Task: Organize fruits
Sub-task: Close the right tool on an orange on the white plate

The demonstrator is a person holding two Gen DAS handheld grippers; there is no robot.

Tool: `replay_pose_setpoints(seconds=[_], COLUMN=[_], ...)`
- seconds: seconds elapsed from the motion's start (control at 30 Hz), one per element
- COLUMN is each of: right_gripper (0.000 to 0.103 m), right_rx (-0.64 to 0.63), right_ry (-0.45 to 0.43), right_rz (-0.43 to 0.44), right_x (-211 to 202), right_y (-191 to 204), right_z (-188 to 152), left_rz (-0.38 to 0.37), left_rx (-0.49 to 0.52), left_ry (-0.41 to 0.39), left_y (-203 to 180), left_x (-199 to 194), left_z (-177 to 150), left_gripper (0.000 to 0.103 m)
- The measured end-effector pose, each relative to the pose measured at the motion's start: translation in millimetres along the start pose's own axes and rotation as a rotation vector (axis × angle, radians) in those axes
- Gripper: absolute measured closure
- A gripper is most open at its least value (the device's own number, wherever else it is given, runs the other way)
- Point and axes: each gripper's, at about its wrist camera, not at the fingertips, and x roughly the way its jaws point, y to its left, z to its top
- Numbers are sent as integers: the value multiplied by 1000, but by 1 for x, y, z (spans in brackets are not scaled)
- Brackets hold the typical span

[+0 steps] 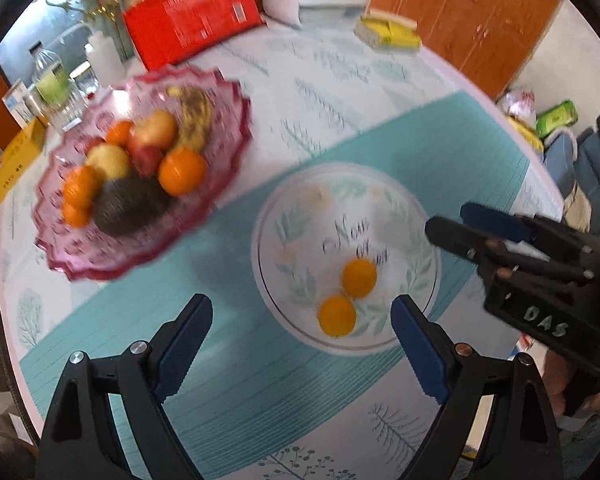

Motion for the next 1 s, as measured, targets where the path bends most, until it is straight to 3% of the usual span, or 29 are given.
replay_pose_setpoints(seconds=[0.2,0.3,0.6,1.0], right_gripper=[57,57,57,57], right_rx=[40,54,96,81], right_ry=[47,61,92,155], right_rz=[21,24,36,130], right_x=[14,19,28,50], right_y=[-12,-18,-36,-24], right_z=[-12,-16,-22,-21], left_rz=[17,13,-31,-77], left_rx=[71,89,47,42], left_ry=[61,54,51,83], left_y=[-19,-28,-32,-32], left_x=[34,46,68,81], left_z=[-18,-24,-25,-18], left_gripper=[13,13,18,55])
